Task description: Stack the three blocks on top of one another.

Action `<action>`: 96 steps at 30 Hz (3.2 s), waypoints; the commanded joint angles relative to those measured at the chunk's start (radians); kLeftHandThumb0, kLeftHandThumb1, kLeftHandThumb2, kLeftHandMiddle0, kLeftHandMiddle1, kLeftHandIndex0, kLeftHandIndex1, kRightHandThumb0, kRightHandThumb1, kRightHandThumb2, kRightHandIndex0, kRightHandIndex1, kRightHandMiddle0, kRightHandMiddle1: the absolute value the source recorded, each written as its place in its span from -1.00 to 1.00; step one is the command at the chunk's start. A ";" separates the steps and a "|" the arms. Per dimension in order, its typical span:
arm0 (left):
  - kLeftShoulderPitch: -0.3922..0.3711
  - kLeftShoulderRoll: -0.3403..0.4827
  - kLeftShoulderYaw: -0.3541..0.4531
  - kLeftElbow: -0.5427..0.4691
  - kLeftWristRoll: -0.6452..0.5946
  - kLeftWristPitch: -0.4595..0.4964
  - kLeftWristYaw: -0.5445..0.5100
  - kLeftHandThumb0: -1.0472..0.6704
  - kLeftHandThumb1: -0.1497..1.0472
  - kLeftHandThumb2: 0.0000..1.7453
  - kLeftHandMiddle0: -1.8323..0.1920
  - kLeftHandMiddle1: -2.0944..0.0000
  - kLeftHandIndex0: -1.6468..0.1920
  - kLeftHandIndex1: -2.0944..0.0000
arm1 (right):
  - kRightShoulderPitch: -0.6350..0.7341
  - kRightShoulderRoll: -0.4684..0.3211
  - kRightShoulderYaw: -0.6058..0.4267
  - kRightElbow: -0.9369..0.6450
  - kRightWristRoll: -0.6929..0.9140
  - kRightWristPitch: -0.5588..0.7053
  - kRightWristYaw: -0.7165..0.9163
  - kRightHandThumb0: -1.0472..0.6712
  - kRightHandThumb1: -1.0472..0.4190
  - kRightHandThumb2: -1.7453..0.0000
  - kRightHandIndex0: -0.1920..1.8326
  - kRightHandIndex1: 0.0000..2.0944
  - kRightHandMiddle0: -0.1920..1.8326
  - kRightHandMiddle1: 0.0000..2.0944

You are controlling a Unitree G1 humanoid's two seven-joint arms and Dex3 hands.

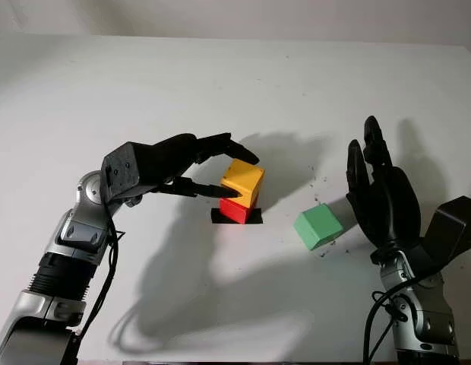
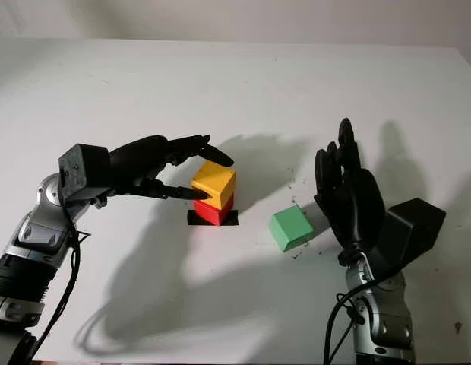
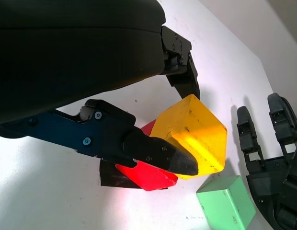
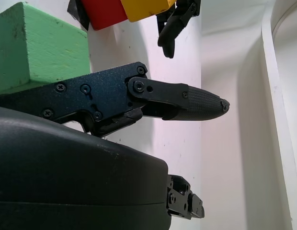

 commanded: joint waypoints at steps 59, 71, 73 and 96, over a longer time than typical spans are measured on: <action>0.516 -0.248 0.340 -0.353 -0.328 -0.012 0.440 -0.66 1.00 -0.26 1.00 1.00 1.00 1.00 | -0.298 -0.837 0.135 -0.213 -0.473 -0.328 0.650 -0.47 -0.66 0.95 -0.84 -0.95 -0.48 -0.93; 0.520 -0.247 0.336 -0.353 -0.327 -0.012 0.436 -0.65 1.00 -0.29 1.00 1.00 1.00 1.00 | -0.198 -0.808 0.187 -0.182 -0.660 -0.507 0.554 -0.63 -0.71 0.93 -0.79 -0.94 -0.44 -0.95; 0.522 -0.247 0.336 -0.355 -0.322 -0.014 0.440 -0.63 1.00 -0.29 1.00 1.00 1.00 1.00 | -0.174 -0.799 0.192 -0.171 -0.705 -0.536 0.508 -0.64 -0.71 0.93 -0.78 -0.94 -0.45 -0.95; 0.539 -0.243 0.322 -0.373 -0.285 -0.015 0.448 -0.62 1.00 -0.44 1.00 1.00 1.00 1.00 | -0.070 -0.719 0.212 -0.075 -0.882 -0.596 0.230 -0.42 -0.69 0.94 -0.71 -0.93 -0.33 -0.91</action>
